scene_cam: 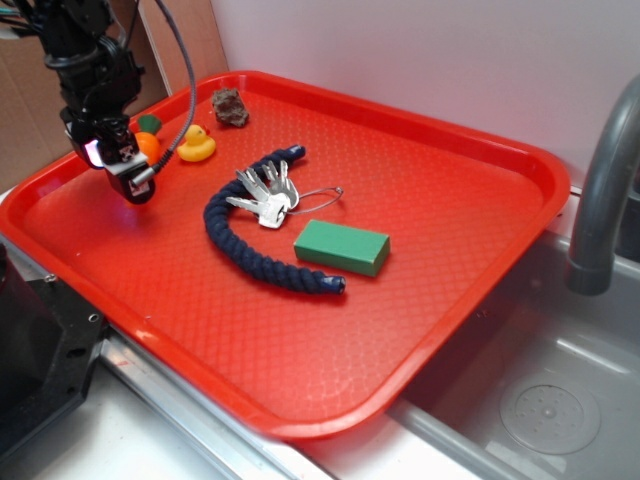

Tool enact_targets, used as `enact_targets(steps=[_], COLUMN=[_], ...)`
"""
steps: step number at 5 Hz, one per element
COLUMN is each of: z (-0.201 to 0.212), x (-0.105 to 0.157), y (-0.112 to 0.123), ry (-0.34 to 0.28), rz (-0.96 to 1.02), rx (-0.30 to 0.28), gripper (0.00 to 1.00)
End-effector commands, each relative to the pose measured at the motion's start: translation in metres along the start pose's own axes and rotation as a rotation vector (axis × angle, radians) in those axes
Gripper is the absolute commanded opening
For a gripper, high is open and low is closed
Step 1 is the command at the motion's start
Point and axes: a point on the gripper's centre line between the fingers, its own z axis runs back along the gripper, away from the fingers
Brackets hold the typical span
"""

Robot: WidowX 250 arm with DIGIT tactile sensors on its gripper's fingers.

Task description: Grab the carrot.

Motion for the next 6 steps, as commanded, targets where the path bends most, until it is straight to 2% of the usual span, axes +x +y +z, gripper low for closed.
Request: enact_targets(steps=[1, 2, 3, 4, 5, 6], z=[-0.008, 0.002, 0.035, 0.053, 0.056, 0.050], x=[-0.012, -0.014, -0.015, -0.008, -0.004, 0.008], y=[0.010, 0.017, 0.021, 0.027, 0.017, 0.010], ry=[-0.013, -0.058, -0.153, -0.175, -0.191, -0.214], rz=[0.155, 0.299, 0.329, 0.115, 0.288, 0.529], rx=[0.024, 0.028, 0.031, 0.016, 0.083, 0.090], gripper=[1.00, 1.00, 1.00, 1.00, 1.00, 1.00])
